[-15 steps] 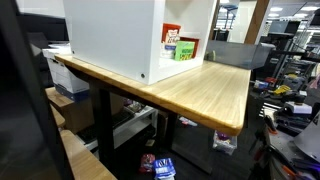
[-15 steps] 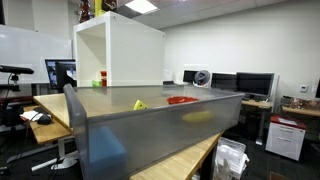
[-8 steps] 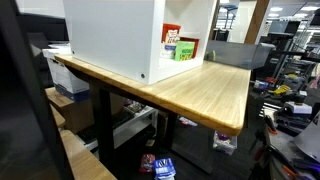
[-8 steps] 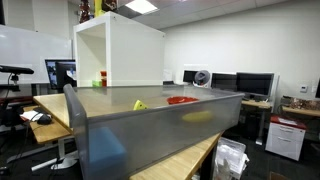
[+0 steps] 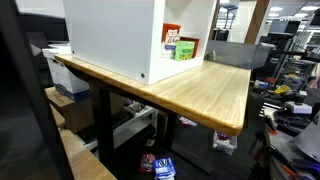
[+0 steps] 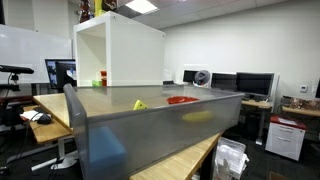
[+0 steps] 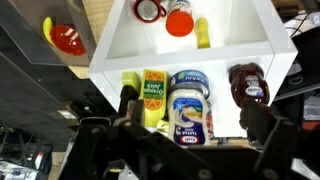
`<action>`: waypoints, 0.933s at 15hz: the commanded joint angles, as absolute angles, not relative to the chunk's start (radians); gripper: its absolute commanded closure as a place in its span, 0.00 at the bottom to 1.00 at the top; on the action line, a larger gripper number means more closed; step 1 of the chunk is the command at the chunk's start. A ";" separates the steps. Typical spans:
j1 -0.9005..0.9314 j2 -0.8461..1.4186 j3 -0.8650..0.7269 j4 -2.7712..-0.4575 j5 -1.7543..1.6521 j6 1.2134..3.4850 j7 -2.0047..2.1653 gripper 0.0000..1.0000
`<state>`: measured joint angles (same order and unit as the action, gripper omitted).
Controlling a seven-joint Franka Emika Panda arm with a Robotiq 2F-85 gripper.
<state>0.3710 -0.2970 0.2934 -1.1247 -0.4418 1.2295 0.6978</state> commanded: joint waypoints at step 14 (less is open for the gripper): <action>0.227 -0.642 0.357 -1.939 -0.226 1.478 0.731 0.00</action>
